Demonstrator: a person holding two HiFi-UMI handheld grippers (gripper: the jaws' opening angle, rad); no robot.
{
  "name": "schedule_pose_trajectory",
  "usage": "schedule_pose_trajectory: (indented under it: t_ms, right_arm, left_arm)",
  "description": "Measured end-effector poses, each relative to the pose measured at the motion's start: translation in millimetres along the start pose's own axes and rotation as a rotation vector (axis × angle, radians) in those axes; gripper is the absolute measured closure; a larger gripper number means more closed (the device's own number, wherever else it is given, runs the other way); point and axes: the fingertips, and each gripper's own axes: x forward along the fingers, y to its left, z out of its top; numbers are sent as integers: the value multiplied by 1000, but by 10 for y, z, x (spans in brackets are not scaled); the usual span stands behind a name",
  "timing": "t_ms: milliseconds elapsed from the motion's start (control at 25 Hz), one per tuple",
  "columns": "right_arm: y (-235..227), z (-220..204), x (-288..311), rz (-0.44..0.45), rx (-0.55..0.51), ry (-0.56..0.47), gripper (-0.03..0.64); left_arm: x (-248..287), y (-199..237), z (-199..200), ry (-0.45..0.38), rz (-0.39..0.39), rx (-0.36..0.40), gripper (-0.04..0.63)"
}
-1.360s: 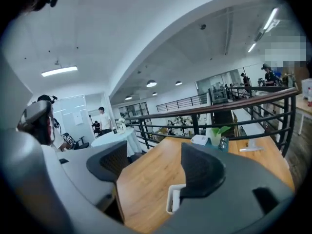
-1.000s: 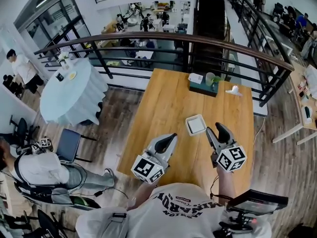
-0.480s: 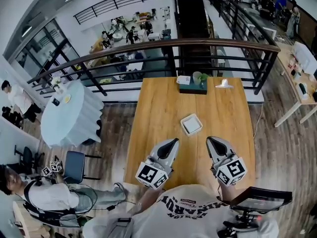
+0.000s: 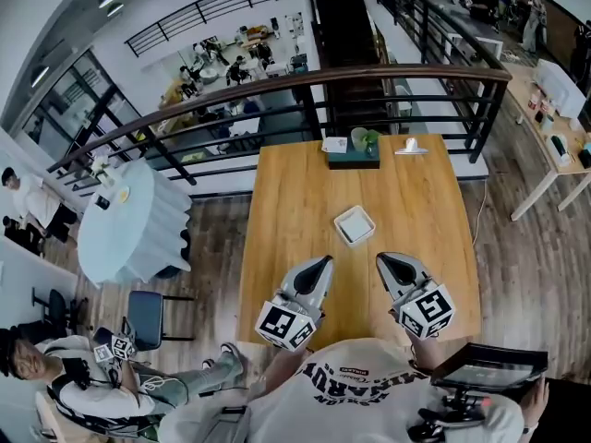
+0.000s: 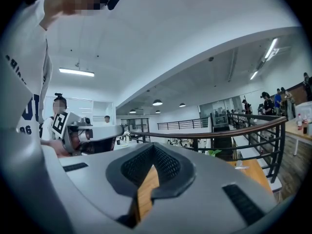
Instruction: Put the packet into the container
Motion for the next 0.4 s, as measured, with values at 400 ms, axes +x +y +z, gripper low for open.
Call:
schedule_pose_trajectory:
  t_ms: [400]
  right_arm:
    - [4,-50,100,6,-6,48,609]
  left_arm:
    - [-77,58,-31,-10,-13,-27,592]
